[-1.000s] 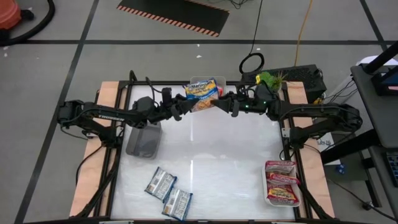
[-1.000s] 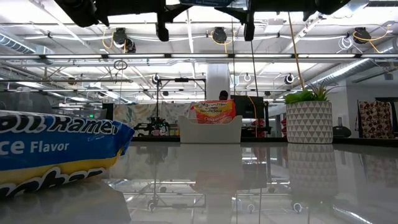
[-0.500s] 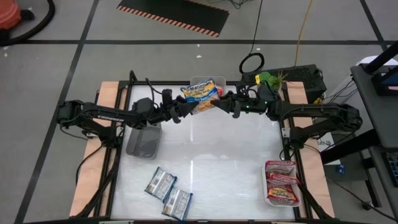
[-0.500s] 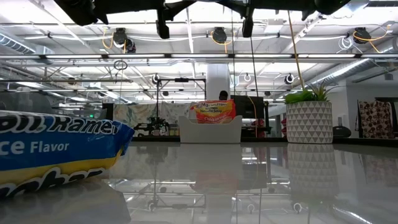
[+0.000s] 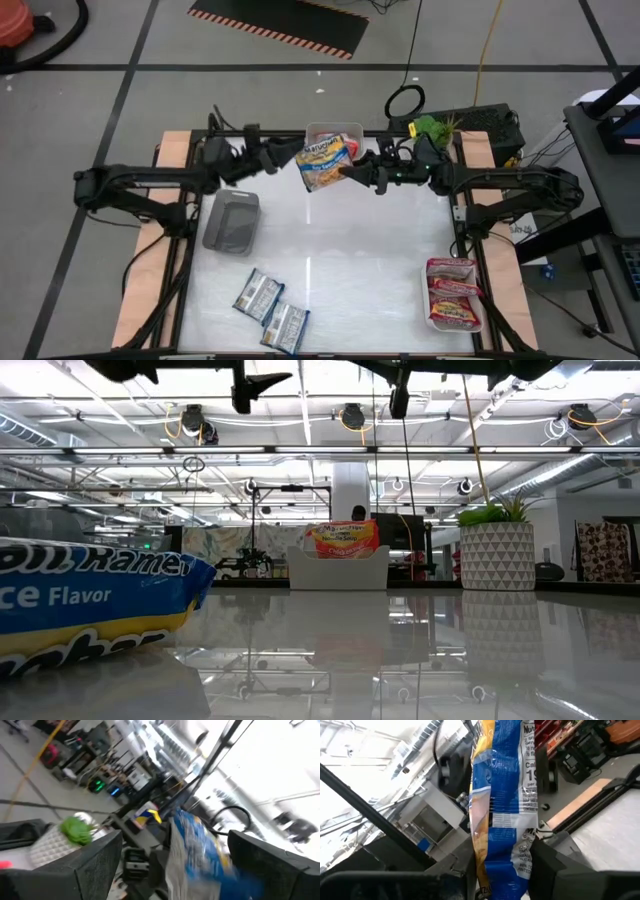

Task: Sort Maruchan noodles
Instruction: Put the top blue noodle pack into the black bin, then put the left blue noodle pack into the black bin

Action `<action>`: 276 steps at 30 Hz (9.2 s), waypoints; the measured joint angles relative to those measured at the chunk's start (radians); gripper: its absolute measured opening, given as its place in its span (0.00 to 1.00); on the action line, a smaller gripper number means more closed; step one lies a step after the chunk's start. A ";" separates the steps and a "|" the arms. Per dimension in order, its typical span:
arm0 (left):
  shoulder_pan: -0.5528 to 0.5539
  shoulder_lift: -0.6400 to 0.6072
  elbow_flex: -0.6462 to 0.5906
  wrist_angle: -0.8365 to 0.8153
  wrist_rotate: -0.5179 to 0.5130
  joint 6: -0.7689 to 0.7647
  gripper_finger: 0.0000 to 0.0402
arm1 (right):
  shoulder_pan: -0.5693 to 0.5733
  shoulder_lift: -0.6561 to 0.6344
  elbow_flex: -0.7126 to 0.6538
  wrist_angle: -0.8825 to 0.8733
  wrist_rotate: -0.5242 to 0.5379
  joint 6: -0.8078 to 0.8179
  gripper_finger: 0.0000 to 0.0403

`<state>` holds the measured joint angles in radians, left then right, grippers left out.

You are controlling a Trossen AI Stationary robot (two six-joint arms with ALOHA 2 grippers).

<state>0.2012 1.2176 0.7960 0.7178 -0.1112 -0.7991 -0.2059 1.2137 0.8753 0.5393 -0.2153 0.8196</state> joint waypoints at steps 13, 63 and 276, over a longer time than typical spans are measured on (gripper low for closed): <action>0.208 -0.014 0.482 -0.980 0.570 0.111 0.91 | 0.058 0.001 0.000 -0.169 0.001 -0.070 0.28; -0.009 0.249 0.535 -0.988 0.770 0.134 0.32 | 0.182 -0.001 0.001 -0.223 -0.028 -0.119 0.28; -0.969 0.417 0.303 -1.424 0.234 -0.983 0.57 | 0.127 -0.149 0.000 -0.682 -0.379 -0.348 0.63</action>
<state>-0.7674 1.6348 1.0992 -0.7064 0.1226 -1.7821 -0.0792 1.0645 0.8753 -0.1429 -0.5943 0.4711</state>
